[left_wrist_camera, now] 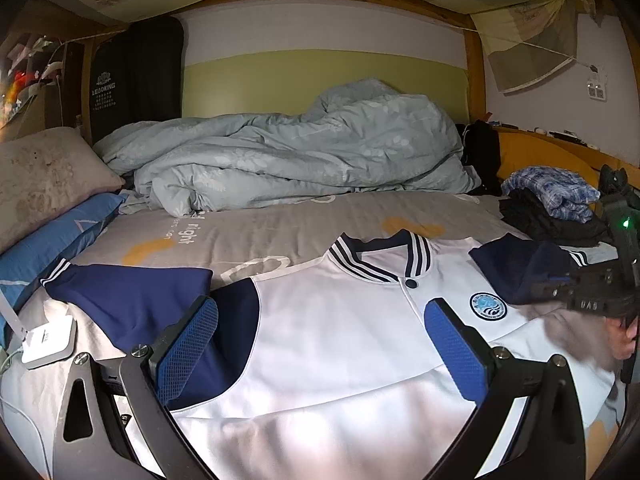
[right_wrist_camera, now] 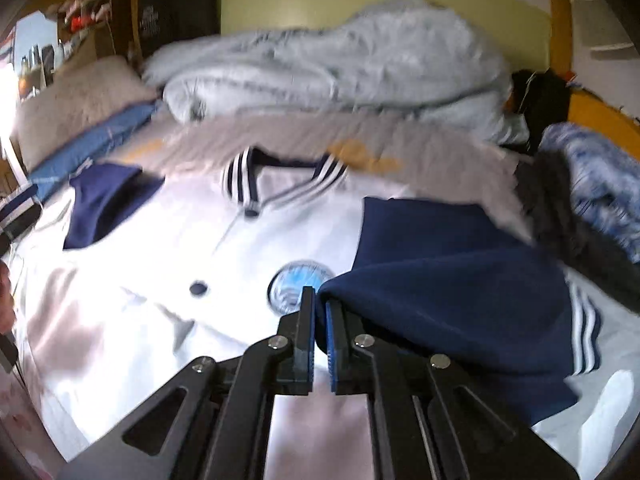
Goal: Fold large clothes
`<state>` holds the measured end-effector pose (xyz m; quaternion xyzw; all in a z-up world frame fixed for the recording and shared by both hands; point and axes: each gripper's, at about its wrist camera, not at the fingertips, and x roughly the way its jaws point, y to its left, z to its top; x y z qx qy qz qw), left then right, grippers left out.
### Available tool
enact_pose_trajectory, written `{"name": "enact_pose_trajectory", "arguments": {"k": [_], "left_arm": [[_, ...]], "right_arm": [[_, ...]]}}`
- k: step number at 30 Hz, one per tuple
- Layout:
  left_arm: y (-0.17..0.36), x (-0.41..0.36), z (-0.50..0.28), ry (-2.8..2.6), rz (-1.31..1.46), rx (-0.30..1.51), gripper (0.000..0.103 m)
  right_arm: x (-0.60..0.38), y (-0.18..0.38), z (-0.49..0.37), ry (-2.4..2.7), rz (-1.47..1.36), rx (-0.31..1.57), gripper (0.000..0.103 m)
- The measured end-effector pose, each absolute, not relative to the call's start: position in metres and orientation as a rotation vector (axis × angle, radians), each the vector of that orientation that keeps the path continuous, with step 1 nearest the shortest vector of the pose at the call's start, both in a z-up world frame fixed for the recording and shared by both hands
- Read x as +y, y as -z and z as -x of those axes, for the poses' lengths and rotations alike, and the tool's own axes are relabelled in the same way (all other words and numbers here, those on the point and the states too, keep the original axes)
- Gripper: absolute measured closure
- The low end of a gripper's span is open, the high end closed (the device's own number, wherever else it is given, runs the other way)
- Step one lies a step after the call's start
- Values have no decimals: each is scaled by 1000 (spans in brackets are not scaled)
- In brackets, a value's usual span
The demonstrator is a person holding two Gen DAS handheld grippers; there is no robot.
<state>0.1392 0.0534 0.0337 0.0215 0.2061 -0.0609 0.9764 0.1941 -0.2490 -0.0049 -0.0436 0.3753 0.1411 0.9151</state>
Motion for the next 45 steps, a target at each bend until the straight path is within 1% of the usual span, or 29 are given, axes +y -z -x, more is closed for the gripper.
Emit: {"name": "enact_pose_trajectory", "arguments": {"k": [2, 3, 4, 5, 7, 10, 15, 17, 18, 20, 22, 26, 28, 31, 33, 35, 36, 37, 38, 41, 43, 45], "left_arm": [[-34, 53, -137, 120, -51, 409, 0], [-35, 52, -137, 119, -54, 407, 0], [-35, 52, -136, 119, -54, 405, 0], [-36, 51, -136, 121, -53, 404, 0], [-36, 51, -135, 123, -51, 402, 0], [-36, 52, -134, 124, -48, 402, 0], [-37, 53, -133, 122, -43, 402, 0], [-37, 52, -133, 121, -42, 403, 0], [-37, 52, -133, 121, -43, 401, 0], [-37, 53, -133, 118, -43, 401, 0], [-37, 53, -133, 119, -41, 403, 0], [-35, 53, -132, 119, -45, 408, 0], [-36, 52, -132, 113, -58, 403, 0], [-35, 52, -132, 112, -58, 403, 0], [-34, 53, -131, 113, -53, 407, 0], [-34, 53, -133, 112, -54, 410, 0], [-33, 53, -132, 110, -57, 409, 0], [-34, 53, -133, 110, -55, 408, 0], [-34, 53, -133, 111, -53, 409, 0], [-34, 55, -133, 111, -47, 409, 0], [-34, 57, -133, 114, -34, 404, 0], [-35, 61, -133, 125, -15, 403, 0]], "right_arm": [[-248, 9, -192, -285, 95, 773, 83], [-248, 7, -189, -281, 92, 771, 69], [-250, 5, -185, -276, 78, 768, 59], [-254, 0, -180, -273, 46, 754, 56], [-261, -13, -170, -280, -21, 731, 43], [-272, -28, -156, -267, -103, 690, 30], [-311, -48, -148, -133, -156, 610, 23], [-332, -52, -151, -67, -192, 597, 19], [-349, -52, -156, -5, -225, 610, 15], [-373, -47, -162, 95, -269, 658, 15], [-404, -34, -171, 218, -338, 754, 15], [-453, 1, -180, 268, -557, 881, 15], [-466, 14, -180, 268, -641, 903, 15], [-474, 26, -184, 289, -677, 912, 15], [-475, 27, -188, 280, -666, 890, 16], [-474, 28, -192, 270, -636, 868, 34], [-473, 30, -197, 271, -613, 870, 51], [-472, 34, -201, 272, -604, 869, 60], [-474, 37, -204, 269, -607, 863, 65], [-474, 39, -204, 262, -622, 816, 90], [-466, 28, -200, 257, -601, 749, 95], [-451, 7, -194, 215, -534, 663, 95]]}}
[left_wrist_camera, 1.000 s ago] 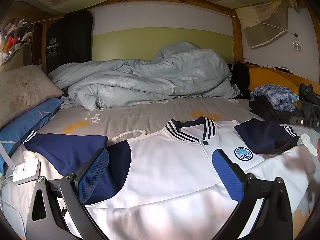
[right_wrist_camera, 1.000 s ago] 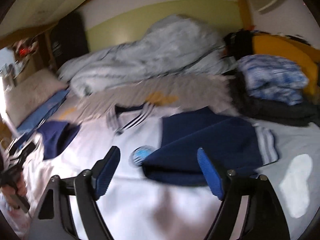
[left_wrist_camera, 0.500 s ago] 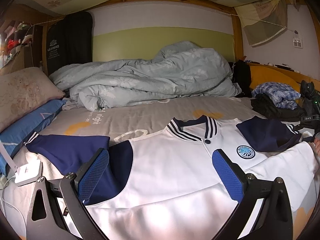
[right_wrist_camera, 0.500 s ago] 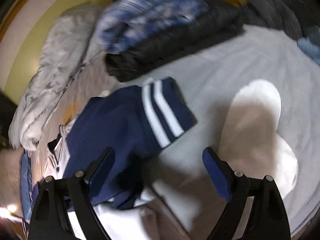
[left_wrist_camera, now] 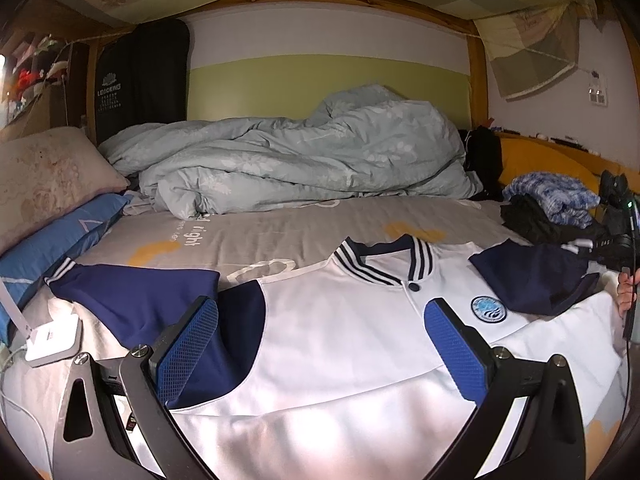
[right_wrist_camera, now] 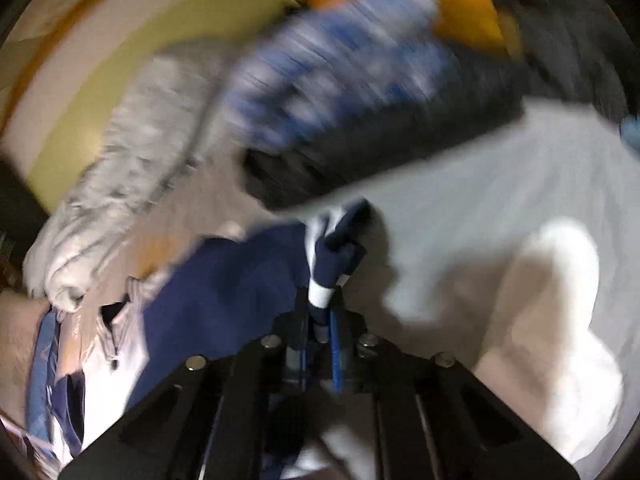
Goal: Fold large clothes
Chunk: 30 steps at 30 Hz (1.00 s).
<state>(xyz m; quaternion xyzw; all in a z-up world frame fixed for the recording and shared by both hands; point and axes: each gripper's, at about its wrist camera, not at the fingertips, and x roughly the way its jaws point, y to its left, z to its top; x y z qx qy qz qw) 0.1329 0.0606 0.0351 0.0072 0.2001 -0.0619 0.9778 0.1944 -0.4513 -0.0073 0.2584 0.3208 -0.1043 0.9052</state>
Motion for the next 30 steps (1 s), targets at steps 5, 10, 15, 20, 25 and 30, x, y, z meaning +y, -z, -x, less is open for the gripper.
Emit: {"name": "enact_pose_trajectory", "arguments": {"k": [5, 10, 15, 20, 25, 30], "left_arm": [[-39, 63, -130, 128, -12, 386, 0], [-38, 58, -127, 136, -26, 382, 1], [-36, 51, -126, 147, -50, 386, 3], [-30, 43, -128, 164, -64, 406, 4], [-23, 33, -129, 184, -85, 432, 4], [-14, 23, -131, 275, -56, 495, 4]], "right_arm": [[-385, -46, -166, -69, -384, 474, 95], [-302, -46, -147, -333, -218, 519, 95], [-247, -10, -150, -432, -116, 659, 95], [-219, 14, -149, -474, -37, 740, 84], [-218, 2, -134, -449, -1, 662, 10], [-239, -25, -128, -290, 2, 532, 0]]}}
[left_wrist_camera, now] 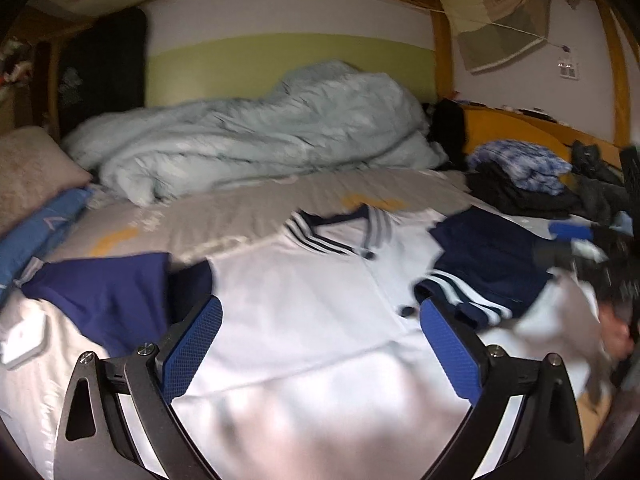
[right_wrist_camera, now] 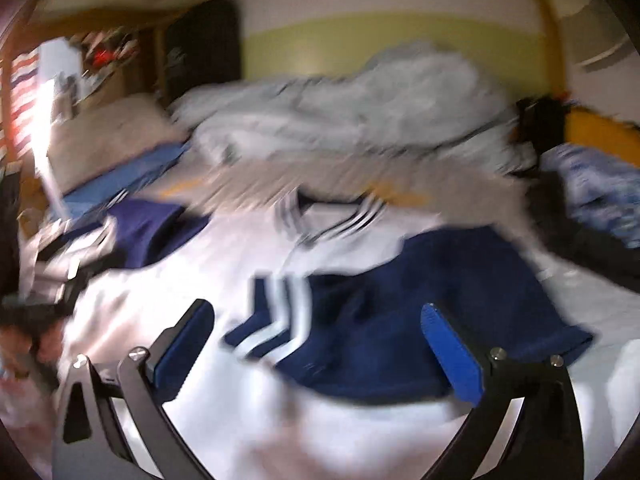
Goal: Fold large clothes
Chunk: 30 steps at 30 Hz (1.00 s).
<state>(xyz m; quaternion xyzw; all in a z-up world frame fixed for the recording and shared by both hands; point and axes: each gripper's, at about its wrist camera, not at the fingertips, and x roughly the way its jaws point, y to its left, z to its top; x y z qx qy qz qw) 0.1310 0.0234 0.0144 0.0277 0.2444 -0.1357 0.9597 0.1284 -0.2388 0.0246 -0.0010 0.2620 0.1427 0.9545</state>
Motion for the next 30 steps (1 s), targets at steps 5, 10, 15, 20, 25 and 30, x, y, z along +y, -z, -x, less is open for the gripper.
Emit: {"name": "enact_pose_trajectory", "arguments": {"k": [5, 10, 15, 20, 25, 30], "left_arm": [[-9, -1, -137, 370, -8, 573, 4], [-1, -34, -157, 447, 67, 698, 4], [20, -64, -176, 499, 159, 830, 5], [46, -91, -201, 485, 127, 926, 43], [34, -81, -217, 374, 114, 874, 91], [8, -52, -236, 133, -11, 776, 98]], "right_arm": [[-274, -51, -132, -110, -30, 462, 0], [-300, -54, -144, 41, -28, 517, 0], [-307, -41, -156, 94, 5, 607, 0], [-304, -39, -154, 76, 5, 610, 0], [-299, -36, -153, 77, 38, 624, 0], [-298, -27, -157, 68, 17, 671, 0]]}}
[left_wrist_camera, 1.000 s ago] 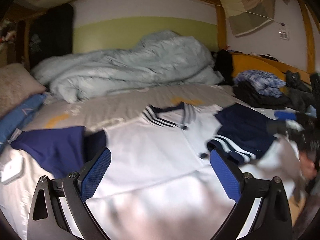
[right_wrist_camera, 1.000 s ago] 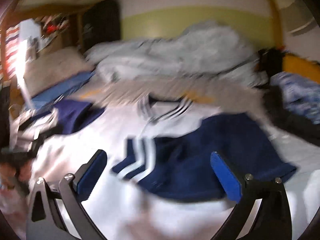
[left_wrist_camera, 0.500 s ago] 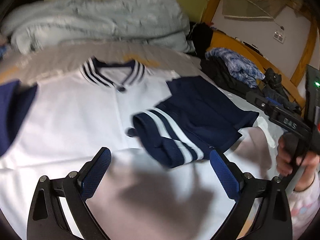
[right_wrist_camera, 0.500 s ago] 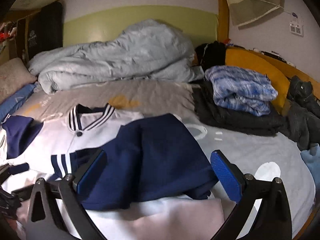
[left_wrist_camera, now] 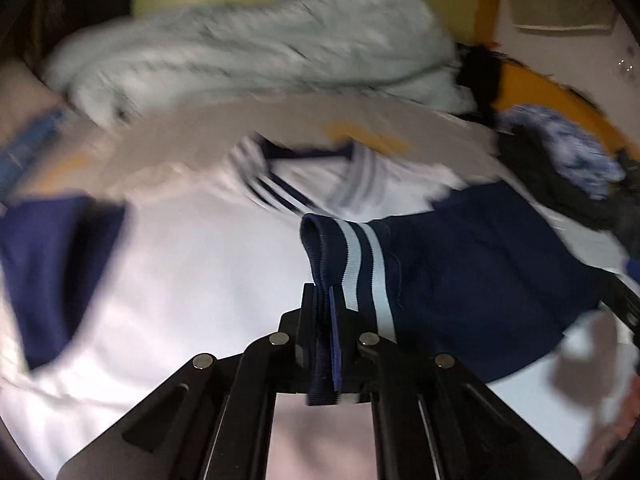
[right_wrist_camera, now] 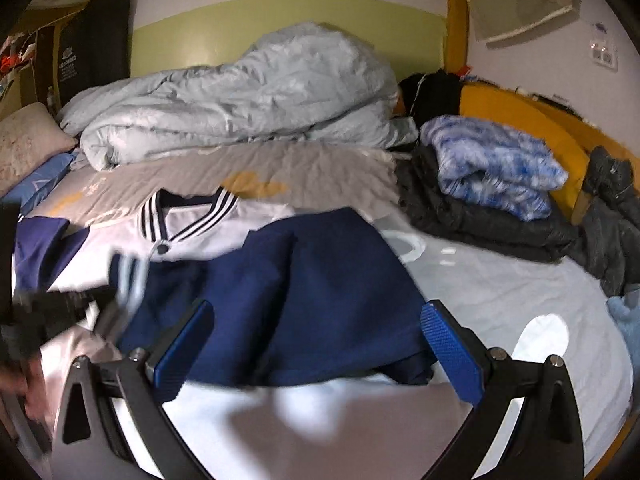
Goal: Fold large clothes
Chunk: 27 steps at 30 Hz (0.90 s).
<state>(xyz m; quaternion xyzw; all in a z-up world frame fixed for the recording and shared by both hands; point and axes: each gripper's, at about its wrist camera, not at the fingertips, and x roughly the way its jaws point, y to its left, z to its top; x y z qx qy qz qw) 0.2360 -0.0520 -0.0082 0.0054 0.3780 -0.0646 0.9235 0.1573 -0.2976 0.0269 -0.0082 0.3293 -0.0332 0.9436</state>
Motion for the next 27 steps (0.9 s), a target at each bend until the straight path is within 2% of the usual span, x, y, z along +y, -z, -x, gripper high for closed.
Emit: {"name": "enact_pose_trajectory", "arguments": {"k": [6, 9, 17, 22, 25, 27], "left_arm": [[-11, -14, -250, -207, -300, 651, 98], [-8, 5, -254, -302, -369, 655, 98], [28, 39, -268, -475, -444, 702, 98], [39, 69, -277, -403, -286, 789, 97], [23, 76, -266, -337, -215, 729, 87], [10, 80, -255, -292, -184, 696, 66]], "right_arm": [[-295, -24, -158, 83, 36, 672, 0], [-295, -23, -159, 81, 36, 680, 0], [-315, -22, -164, 144, -40, 686, 0], [-349, -28, -163, 231, -163, 670, 0], [-371, -32, -163, 267, -252, 658, 0], [-382, -33, -163, 281, -298, 654, 0]]}}
